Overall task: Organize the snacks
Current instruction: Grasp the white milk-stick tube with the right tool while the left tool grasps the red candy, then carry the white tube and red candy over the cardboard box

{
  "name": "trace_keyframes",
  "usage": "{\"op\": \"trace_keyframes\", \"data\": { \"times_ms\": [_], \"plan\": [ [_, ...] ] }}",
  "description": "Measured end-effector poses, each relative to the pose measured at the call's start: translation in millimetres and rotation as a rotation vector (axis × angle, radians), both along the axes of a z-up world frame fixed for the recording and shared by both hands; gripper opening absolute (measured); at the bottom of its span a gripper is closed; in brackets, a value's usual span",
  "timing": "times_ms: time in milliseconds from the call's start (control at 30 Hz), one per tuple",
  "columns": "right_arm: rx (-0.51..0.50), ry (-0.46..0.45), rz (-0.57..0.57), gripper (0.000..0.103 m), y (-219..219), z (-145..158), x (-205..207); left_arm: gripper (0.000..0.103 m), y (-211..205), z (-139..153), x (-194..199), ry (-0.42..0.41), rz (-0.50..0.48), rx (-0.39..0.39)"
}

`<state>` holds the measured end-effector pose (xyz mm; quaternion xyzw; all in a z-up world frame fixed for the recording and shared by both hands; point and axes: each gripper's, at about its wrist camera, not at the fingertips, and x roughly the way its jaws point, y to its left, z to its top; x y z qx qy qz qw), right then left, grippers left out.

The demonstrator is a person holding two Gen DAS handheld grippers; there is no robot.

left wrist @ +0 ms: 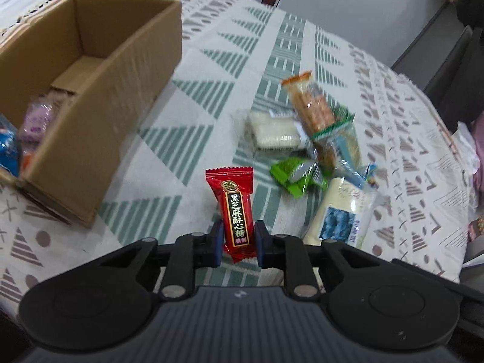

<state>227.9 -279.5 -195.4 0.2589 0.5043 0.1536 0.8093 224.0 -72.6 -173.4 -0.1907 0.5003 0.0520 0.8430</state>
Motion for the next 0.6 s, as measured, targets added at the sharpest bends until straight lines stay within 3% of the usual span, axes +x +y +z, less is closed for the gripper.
{"op": "trace_keyframes", "data": {
  "times_ms": [600],
  "plan": [
    [0.117,-0.118,0.087,0.014,18.5,27.4,-7.1,0.020,36.1,60.8,-27.9,-0.112,0.054,-0.012]
  ]
}}
